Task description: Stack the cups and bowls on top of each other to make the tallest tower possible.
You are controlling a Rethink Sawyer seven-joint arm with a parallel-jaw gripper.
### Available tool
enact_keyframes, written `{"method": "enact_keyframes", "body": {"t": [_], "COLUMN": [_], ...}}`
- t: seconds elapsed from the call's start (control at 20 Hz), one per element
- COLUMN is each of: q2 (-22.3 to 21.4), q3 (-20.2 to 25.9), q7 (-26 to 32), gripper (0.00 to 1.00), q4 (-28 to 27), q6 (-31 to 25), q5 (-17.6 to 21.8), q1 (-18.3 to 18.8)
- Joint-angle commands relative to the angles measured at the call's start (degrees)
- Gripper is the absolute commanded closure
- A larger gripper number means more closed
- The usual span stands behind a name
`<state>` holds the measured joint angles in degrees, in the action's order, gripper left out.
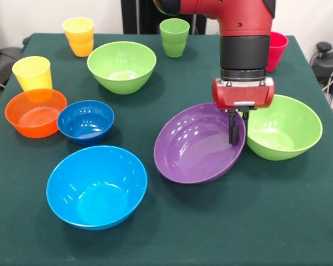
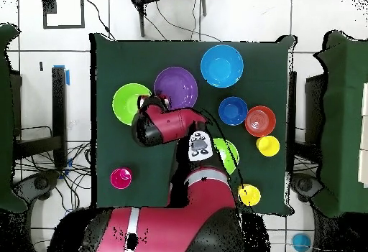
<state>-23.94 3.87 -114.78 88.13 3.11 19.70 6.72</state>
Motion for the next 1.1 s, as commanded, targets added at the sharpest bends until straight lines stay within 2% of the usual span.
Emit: {"method": "enact_keyframes", "body": {"t": [0.05, 0.5, 0.75, 0.95, 1.1], "q2": [0.33, -1.89, -1.84, -2.23, -4.51], "q3": [3.01, 2.87, 2.63, 1.56, 0.02], "q7": [-5.13, -3.51, -3.29, -4.44, -6.63], "gripper": [1.0, 1.0, 1.0, 1.0, 1.0], "q4": [5.28, 6.59, 6.95, 7.12, 8.36], "q6": [-9.05, -10.66, -9.72, -9.16, -8.99], "q5": [-1.7, -1.36, -0.78, -1.58, -3.27], "q1": [-1.78, -0.75, -0.35, -1.08, -2.27]}}
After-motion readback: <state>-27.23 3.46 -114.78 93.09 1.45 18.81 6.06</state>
